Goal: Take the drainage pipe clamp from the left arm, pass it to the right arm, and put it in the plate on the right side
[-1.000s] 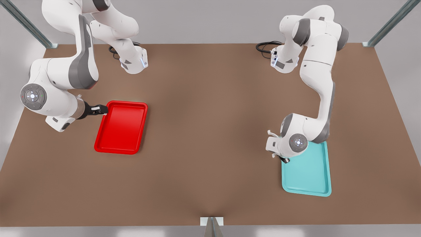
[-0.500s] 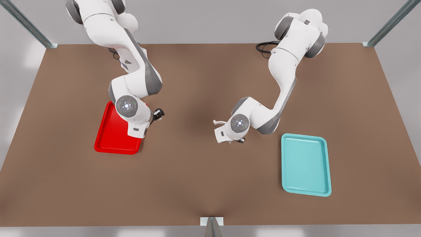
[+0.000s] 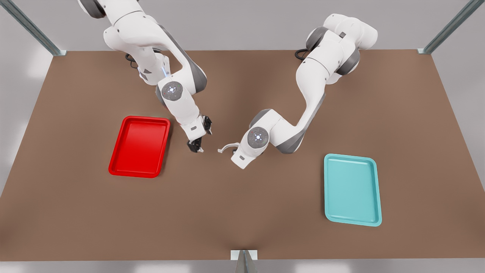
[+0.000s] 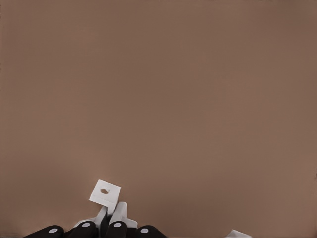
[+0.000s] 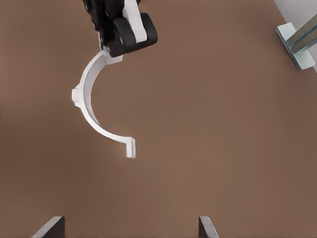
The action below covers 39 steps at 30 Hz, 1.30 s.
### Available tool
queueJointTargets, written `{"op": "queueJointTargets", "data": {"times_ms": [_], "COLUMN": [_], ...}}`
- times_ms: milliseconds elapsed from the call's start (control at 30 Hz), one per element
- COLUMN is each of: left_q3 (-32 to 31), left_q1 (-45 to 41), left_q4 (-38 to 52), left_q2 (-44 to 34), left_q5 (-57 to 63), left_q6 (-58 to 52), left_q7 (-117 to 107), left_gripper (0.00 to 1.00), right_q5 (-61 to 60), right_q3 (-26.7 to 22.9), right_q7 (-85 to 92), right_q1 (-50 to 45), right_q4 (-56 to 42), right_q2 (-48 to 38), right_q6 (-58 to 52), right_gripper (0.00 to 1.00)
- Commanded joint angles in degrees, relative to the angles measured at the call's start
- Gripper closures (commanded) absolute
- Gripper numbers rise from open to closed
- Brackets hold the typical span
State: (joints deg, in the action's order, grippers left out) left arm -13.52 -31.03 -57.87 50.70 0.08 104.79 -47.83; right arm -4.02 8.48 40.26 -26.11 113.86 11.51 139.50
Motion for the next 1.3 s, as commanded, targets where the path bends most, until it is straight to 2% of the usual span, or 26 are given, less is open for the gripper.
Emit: {"op": "queueJointTargets", "data": {"times_ms": [0, 300, 667, 1167, 1200, 1233, 1267], "left_q3": [0.0, -0.2, -0.2, -1.1, -1.1, -1.1, -1.1], "left_q1": [0.0, -0.7, -1.3, -1.3, -1.3, -1.3, -1.3], "left_q4": [0.0, 0.1, 0.2, 0.2, 0.7, 0.7, 0.7], "left_q2": [-0.1, -0.4, -0.3, -0.4, -0.3, -0.3, -0.3], "left_q5": [-0.2, -0.2, -0.2, -0.3, -0.3, -0.3, -0.3], "left_q6": [0.9, 2.6, 3.5, 3.6, 3.8, 3.8, 3.8], "left_q7": [-29.3, -25.2, -24.4, -24.8, -24.8, -24.8, -24.8], "left_gripper": [0.79, 0.79, 0.79, 0.79, 0.79, 0.79, 0.79], "right_q5": [-0.1, -0.1, -0.1, -0.1, -0.2, -0.1, -0.1], "right_q3": [1.2, 3.6, 3.6, 3.6, 3.6, 3.6, 3.6], "right_q7": [36.6, 36.7, 37.8, 37.1, 37.0, 37.0, 37.1], "right_q1": [-0.1, -0.2, -0.1, -0.2, -0.2, -0.1, -0.2], "right_q4": [2.0, 2.5, 4.6, 2.0, 1.9, 1.9, 1.4], "right_q2": [0.0, 5.3, 5.3, 12.1, 12.1, 12.1, 12.2], "right_q6": [12.6, 20.4, 21.3, 24.1, 24.0, 24.0, 23.9], "right_gripper": [0.00, 0.00, 0.00, 0.00, 0.01, 0.08, 0.30]}}
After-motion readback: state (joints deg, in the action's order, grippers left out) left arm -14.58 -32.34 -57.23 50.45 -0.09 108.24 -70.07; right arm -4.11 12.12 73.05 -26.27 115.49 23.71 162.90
